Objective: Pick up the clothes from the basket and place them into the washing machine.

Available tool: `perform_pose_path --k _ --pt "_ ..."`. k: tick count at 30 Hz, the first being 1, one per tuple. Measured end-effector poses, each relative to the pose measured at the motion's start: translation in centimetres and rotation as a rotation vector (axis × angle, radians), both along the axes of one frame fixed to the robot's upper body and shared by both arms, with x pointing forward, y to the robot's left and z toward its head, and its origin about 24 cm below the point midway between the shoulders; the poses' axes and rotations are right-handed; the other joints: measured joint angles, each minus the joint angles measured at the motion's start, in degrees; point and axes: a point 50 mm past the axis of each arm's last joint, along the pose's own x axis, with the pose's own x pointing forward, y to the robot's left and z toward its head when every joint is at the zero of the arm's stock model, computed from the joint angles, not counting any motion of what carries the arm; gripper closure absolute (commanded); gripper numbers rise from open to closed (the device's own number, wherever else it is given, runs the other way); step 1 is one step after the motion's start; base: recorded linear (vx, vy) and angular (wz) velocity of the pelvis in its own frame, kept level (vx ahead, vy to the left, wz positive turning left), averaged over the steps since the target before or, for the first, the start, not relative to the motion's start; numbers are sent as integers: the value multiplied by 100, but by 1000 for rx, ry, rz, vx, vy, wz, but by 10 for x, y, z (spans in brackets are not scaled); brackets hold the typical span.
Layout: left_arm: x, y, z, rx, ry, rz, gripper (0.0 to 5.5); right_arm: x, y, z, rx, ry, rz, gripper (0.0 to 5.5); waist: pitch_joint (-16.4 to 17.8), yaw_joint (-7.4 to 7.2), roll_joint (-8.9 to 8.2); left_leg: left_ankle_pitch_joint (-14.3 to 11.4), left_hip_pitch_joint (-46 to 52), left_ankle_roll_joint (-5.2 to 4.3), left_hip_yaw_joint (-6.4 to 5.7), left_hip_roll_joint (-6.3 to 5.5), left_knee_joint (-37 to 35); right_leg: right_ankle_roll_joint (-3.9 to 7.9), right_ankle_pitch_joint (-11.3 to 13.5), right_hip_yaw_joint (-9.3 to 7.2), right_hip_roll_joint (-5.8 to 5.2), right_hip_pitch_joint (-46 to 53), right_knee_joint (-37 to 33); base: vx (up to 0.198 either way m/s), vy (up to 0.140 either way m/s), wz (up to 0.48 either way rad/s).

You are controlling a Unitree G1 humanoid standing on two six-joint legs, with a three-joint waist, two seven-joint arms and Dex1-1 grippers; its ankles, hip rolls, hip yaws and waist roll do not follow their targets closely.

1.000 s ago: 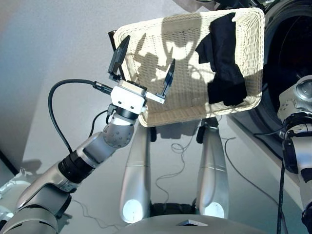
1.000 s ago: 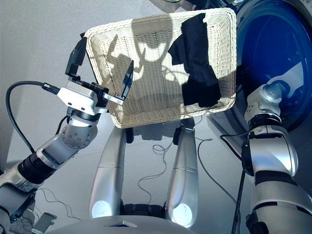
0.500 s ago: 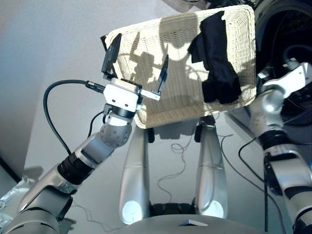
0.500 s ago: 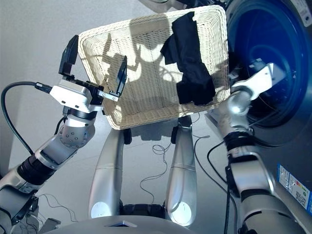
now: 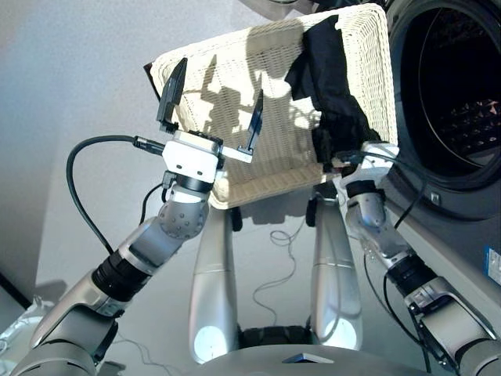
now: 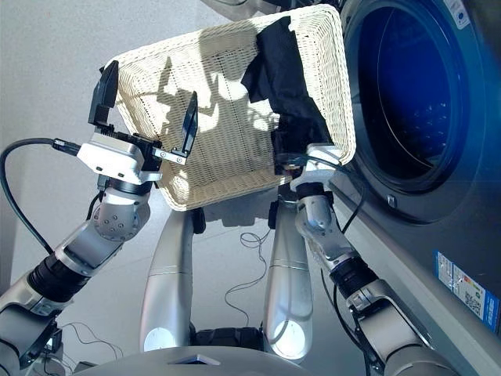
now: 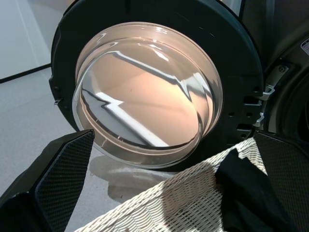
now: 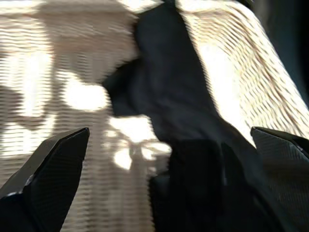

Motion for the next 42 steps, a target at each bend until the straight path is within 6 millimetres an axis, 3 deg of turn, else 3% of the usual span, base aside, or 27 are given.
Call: perform_pose_path --k 9,17,21,28,35,42 --pt "-1 -1 2 3 -7 -7 0 12 5 13 -105 -53 -42 0 2 13 -20 -84 12 -3 -63 -4 243 -2 -124 -7 -4 7 345 0 0 0" --pt "-3 -5 6 -22 -20 -30 0 49 -7 28 -227 -68 -240 0 -1 55 -28 -126 -100 -16 -168 -6 364 22 -172 -46 2 -58 454 0 0 0" --pt "-4 -5 7 -25 -22 -35 0 64 -21 35 -300 -55 -337 0 0 152 -28 -101 -210 -21 -174 -17 403 -13 -188 -57 -2 -174 535 0 0 0" --pt "-5 -6 9 -43 -13 -56 0 82 -54 28 -382 60 -499 0 1 346 -30 -308 -447 -96 -363 -29 929 -70 -595 -160 -16 -444 1307 0 0 0" --pt "-4 -5 9 -32 -7 -64 0 94 -57 36 -436 112 -515 0 1 412 -30 -485 -996 -186 -511 -34 1585 -152 -860 -157 -4 -1037 2108 0 0 0" --pt "-4 -8 10 -14 -12 -83 0 97 -61 40 -440 142 -503 0 2 494 -26 -501 -1322 -214 -542 1 1845 -164 -939 -160 4 -1381 2427 0 0 0"
